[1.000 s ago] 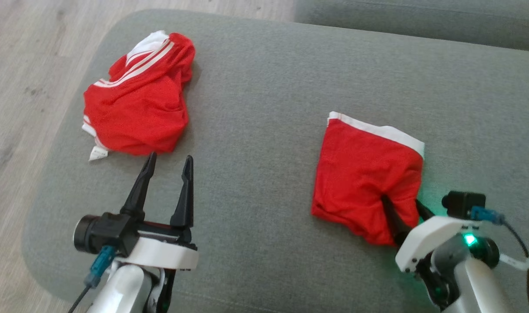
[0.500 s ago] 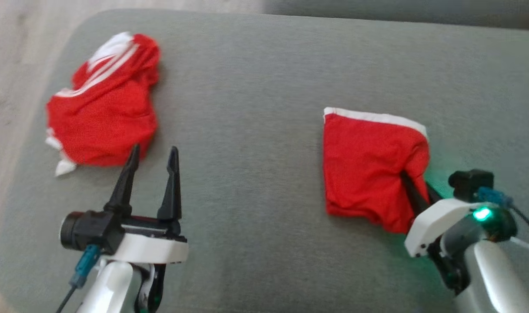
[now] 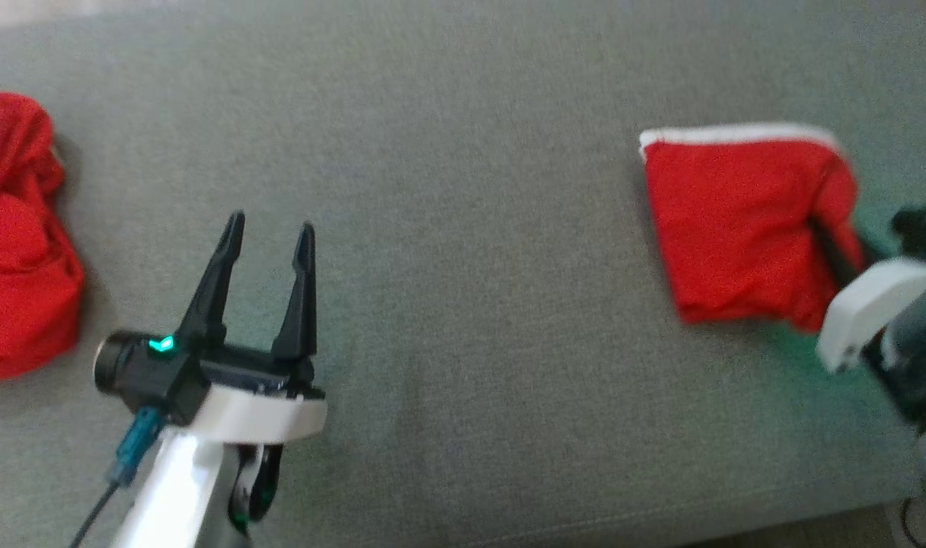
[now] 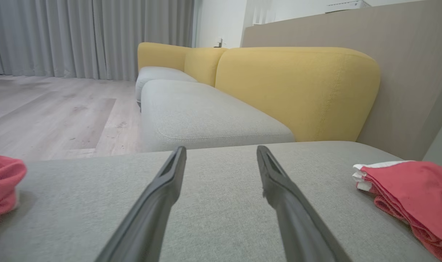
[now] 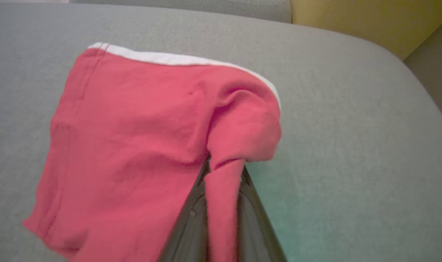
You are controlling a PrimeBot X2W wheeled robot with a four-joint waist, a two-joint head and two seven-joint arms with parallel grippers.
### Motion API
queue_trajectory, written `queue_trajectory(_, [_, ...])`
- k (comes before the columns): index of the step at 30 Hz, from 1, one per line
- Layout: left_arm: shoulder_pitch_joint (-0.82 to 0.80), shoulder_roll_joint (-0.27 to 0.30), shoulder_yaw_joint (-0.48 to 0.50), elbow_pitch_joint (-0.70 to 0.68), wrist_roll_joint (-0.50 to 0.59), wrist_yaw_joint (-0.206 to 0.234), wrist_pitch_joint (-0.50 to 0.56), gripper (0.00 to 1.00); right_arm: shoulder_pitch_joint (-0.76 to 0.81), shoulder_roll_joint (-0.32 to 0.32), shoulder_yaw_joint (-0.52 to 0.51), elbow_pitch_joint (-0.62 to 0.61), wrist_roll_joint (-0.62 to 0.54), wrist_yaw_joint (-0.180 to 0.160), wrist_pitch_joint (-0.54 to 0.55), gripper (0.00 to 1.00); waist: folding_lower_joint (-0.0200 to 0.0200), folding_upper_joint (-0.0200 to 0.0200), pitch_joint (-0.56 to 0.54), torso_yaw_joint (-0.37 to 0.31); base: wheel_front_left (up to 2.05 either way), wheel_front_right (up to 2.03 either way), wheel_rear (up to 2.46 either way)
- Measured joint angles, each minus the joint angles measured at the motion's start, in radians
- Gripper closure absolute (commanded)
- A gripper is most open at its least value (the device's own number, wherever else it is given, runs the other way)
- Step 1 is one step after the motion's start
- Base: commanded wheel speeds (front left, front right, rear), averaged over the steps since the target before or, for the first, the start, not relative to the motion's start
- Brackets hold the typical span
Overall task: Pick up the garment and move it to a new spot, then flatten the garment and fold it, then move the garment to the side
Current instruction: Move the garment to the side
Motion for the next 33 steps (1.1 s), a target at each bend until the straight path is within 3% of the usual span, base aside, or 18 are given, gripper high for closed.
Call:
queue_trajectory(6, [-0.096, -0.005, -0.026, -0.013, 0.017, -0.039, -0.001, 0.0, -0.146, -0.119, -0.049, 0.053, -0.027, 0.0, 0.021, 1.0, 0.0002, 0.0, 0.109, -0.011, 0.0, 0.0, 0.0])
queue_trajectory(8, [-0.139, -0.017, -0.038, -0.015, 0.026, -0.057, -0.001, 0.0, -0.161, -0.195, -0.135, 0.095, -0.067, 0.0, 0.044, 1.0, 0.0002, 0.0, 0.158, 0.004, 0.0, 0.0, 0.0])
queue_trajectory(10, [-0.163, -0.022, -0.039, -0.016, 0.033, -0.063, -0.002, 0.0, -0.163, -0.227, -0.195, 0.122, -0.09, 0.0, 0.049, 1.0, 0.0001, 0.0, 0.188, 0.019, 0.0, 0.0, 0.0])
queue_trajectory(18, [-0.214, -0.03, -0.035, -0.019, 0.044, -0.088, -0.005, 0.0, -0.226, -0.241, -0.327, 0.157, -0.235, 0.0, 0.006, 1.0, 0.0002, -0.0001, 0.273, 0.062, 0.0, 0.0, 0.0])
queue_trajectory(19, [-0.22, -0.032, -0.035, -0.019, 0.047, -0.089, -0.005, 0.0, -0.238, -0.227, -0.362, 0.156, -0.258, 0.0, -0.008, 0.65, 0.0002, 0.0, 0.282, 0.066, 0.0, 0.0, 0.0])
queue_trajectory(20, [-0.225, -0.032, -0.034, -0.019, 0.051, -0.091, -0.005, 0.0, -0.249, -0.214, -0.391, 0.156, -0.288, 0.0, -0.017, 0.51, 0.0002, 0.0, 0.288, 0.071, 0.0, 0.0, 0.0])
queue_trajectory(21, [-0.227, -0.033, -0.033, -0.018, 0.051, -0.097, -0.005, 0.0, -0.257, -0.196, -0.42, 0.154, -0.316, 0.0, -0.025, 0.13, 0.0002, 0.0, 0.292, 0.074, 0.0, 0.0, 0.0])
queue_trajectory(22, [-0.228, -0.033, -0.033, -0.017, 0.051, -0.098, -0.005, 0.0, -0.261, -0.173, -0.451, 0.15, -0.339, 0.0, -0.033, 0.0, 0.0002, 0.0, 0.294, 0.076, 0.0, 0.0, 0.0])
queue_trajectory(28, [-0.235, -0.041, -0.026, -0.001, 0.051, -0.106, -0.005, 0.0, -0.237, -0.037, -0.607, 0.098, -0.451, 0.0, -0.071, 0.0, 0.0, 0.0, 0.275, 0.077, 0.0, 0.0, 0.0])
queue_trajectory(33, [-0.222, -0.048, 0.002, 0.02, 0.06, -0.106, -0.005, 0.0, -0.152, 0.073, -0.659, 0.011, -0.425, 0.0, -0.15, 0.0, -0.0001, 0.0, 0.228, 0.078, 0.0, 0.0, 0.0])
